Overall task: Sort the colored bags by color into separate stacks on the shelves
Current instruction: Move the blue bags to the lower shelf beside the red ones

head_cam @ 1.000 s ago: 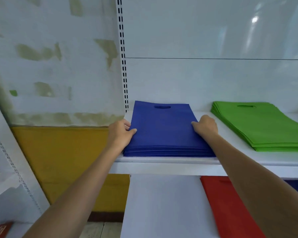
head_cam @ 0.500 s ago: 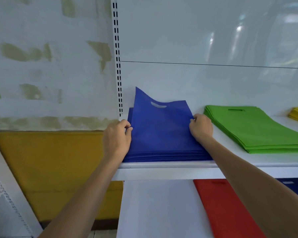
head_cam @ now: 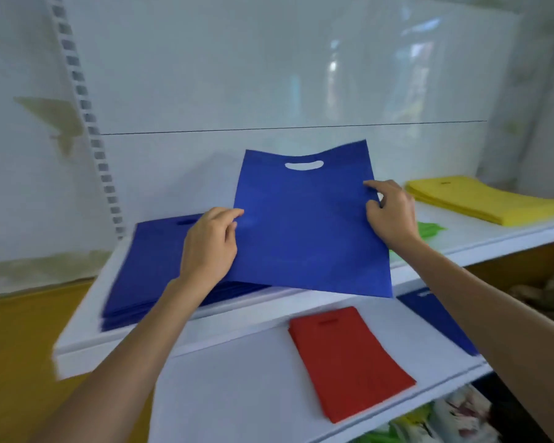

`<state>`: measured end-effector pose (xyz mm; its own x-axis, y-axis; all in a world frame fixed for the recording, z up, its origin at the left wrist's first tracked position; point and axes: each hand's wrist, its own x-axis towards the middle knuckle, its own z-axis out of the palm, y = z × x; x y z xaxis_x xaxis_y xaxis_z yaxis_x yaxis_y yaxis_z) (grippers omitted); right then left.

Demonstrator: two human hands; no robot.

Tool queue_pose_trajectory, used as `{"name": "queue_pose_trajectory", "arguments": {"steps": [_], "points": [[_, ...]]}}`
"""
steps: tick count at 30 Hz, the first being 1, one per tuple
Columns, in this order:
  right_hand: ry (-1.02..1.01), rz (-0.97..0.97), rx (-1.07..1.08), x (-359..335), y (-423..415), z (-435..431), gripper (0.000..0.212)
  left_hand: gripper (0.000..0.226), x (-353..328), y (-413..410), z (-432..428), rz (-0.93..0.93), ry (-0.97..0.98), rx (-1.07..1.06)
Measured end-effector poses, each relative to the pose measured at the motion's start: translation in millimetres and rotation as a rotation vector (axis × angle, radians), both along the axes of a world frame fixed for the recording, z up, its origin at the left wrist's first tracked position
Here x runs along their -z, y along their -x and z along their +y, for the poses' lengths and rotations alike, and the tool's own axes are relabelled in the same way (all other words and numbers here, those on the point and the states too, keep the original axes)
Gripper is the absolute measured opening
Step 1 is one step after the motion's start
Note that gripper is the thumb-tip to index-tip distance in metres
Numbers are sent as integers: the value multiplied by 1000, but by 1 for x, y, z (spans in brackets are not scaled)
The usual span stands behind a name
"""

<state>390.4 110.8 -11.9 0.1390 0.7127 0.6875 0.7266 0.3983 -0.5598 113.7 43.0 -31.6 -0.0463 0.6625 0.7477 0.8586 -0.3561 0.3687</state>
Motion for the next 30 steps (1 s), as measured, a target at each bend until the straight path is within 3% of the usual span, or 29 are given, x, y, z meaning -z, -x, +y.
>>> {"name": "queue_pose_trajectory", "arguments": {"steps": [7, 14, 22, 30], "points": [[134, 129, 370, 49, -240, -65, 28, 28, 34, -236, 38, -17, 54, 378], [300, 135, 633, 123, -438, -142, 30, 28, 119, -450, 29, -112, 298, 660], [524, 168, 616, 208, -524, -130, 36, 31, 235, -541, 40, -136, 649, 655], [719, 109, 538, 289, -566, -33, 36, 34, 317, -575, 115, -184, 787, 549]]}}
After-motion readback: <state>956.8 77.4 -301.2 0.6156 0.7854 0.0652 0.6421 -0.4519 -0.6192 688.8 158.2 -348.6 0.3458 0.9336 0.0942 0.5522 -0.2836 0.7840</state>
